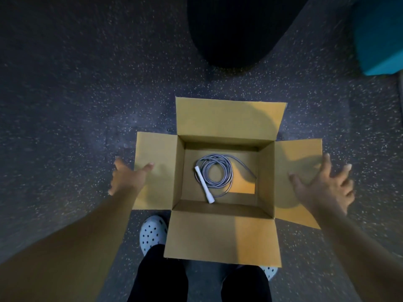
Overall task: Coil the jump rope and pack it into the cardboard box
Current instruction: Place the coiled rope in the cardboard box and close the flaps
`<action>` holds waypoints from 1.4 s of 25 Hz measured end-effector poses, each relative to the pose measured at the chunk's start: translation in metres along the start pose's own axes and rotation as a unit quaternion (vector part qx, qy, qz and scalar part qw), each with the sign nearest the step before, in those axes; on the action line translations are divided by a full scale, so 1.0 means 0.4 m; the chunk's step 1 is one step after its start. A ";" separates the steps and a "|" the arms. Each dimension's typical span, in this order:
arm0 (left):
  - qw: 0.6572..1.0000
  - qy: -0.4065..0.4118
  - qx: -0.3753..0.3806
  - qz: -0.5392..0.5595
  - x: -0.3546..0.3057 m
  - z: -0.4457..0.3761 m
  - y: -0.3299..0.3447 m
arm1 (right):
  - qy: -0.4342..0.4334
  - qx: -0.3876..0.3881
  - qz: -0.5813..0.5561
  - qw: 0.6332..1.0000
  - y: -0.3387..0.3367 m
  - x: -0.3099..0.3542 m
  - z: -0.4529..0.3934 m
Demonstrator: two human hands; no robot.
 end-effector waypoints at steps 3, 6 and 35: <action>0.996 0.051 -0.036 0.069 -0.020 0.082 0.016 | -0.003 -0.001 -0.141 0.990 0.009 0.058 0.055; 0.973 0.219 -0.002 0.068 -0.061 0.230 0.052 | -0.130 0.007 -0.155 0.979 0.029 0.161 0.173; 0.696 0.586 0.266 -0.320 0.004 0.366 0.228 | -0.463 -0.144 0.105 0.868 0.078 0.320 -0.029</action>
Point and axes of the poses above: each hand's wrist, its own z-axis away from the middle knuckle, its own y-axis out of the palm, x = y × z, the point moved 2 cm from there along -z, towards the middle knuckle, and after that the axes turned 8 degrees about -x, right-handed, at the moved point
